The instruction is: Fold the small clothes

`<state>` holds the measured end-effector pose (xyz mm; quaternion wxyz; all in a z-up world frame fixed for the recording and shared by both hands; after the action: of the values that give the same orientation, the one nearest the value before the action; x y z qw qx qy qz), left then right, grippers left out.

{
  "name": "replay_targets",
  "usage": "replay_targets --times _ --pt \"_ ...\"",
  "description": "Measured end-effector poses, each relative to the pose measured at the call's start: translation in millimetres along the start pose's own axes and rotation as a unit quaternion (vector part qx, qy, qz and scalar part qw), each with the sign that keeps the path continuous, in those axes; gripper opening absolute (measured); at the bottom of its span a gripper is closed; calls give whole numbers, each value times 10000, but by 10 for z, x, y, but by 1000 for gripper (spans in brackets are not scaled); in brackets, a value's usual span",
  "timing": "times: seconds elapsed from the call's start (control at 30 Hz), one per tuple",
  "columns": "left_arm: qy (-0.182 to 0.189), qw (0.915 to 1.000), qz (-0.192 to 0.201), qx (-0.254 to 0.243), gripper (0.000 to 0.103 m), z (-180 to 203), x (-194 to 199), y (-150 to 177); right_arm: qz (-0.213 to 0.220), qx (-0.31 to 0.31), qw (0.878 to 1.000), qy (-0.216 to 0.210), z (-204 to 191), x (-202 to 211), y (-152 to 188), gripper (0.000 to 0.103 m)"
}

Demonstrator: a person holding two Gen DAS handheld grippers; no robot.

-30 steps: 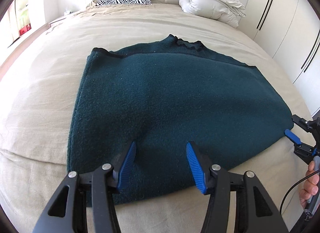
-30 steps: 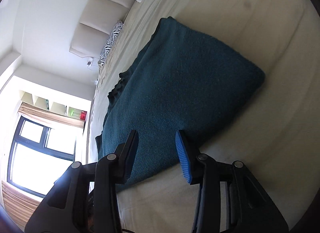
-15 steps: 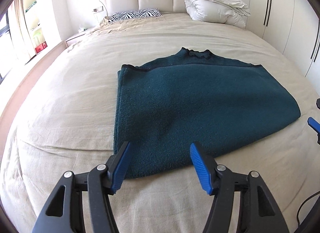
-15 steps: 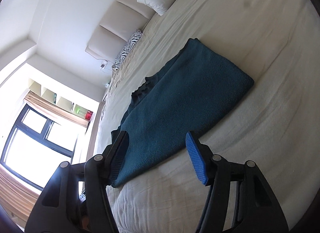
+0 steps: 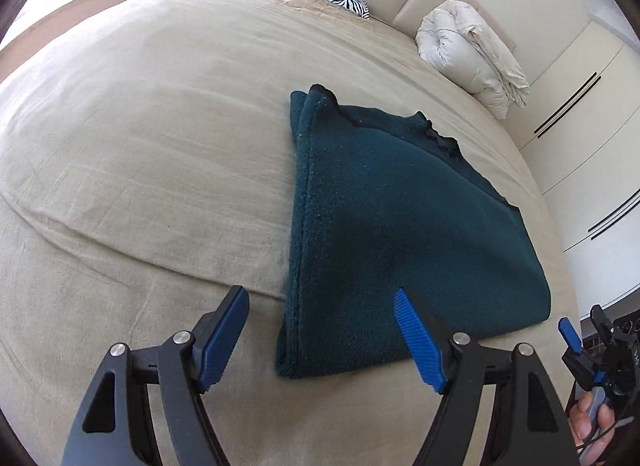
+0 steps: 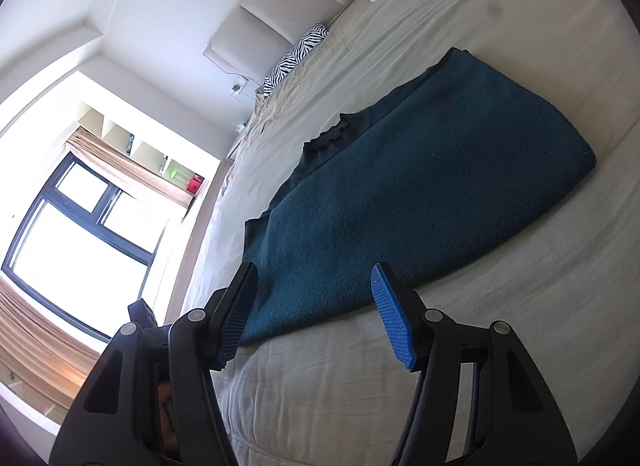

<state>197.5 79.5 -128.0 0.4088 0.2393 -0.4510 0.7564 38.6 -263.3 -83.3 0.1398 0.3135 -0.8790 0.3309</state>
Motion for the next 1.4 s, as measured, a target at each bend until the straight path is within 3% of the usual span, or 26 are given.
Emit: replay_targets --times 0.27,0.5,0.77,0.87,0.93,1.0,1.13,1.23,1.4 --pt "743 9936 -388 752 77 -78 -244 -96 -305 116 9990 -309 -164 -325 -29 59" --pt "1457 9775 -641 1385 70 -154 -335 -185 -646 117 9962 -566 -323 -660 -148 59" --pt "1824 9673 -981 1466 70 -67 -466 -214 -1162 30 9900 -805 -573 -1271 -167 59" --pt "1777 9681 -1024 1437 59 -79 -500 -199 -1407 10 9869 -793 -641 -1557 -144 59" --pt "1782 9668 -1095 1467 31 -119 -532 -182 -1526 47 9850 -807 -694 -1727 -135 59" --pt "1694 9679 -1136 1471 16 -164 -564 -146 -1645 21 9831 -803 -741 -1899 -133 59" --pt "1791 9673 -1035 1465 15 -203 -547 -122 -1821 30 9801 -794 -793 -2252 -140 59" --pt "1844 9666 -964 1499 15 -224 -526 -126 -2015 1 9789 -332 -620 -2540 -104 57" --pt "1960 9639 -862 1581 14 -208 -499 -159 -1870 287 9807 -496 -579 -2667 -75 57"
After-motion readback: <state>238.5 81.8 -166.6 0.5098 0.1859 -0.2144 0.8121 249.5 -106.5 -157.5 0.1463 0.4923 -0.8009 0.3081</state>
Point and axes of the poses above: each gripper's, at about its wrist camera, not at the fingertips, and x roughly against the way its jaws point, z to its right, y to its underside, the point moved 5 cm from there along -x, roughly the way its jaws point, and after that the axes turned 4 degrees about z, right-handed, at the moved point
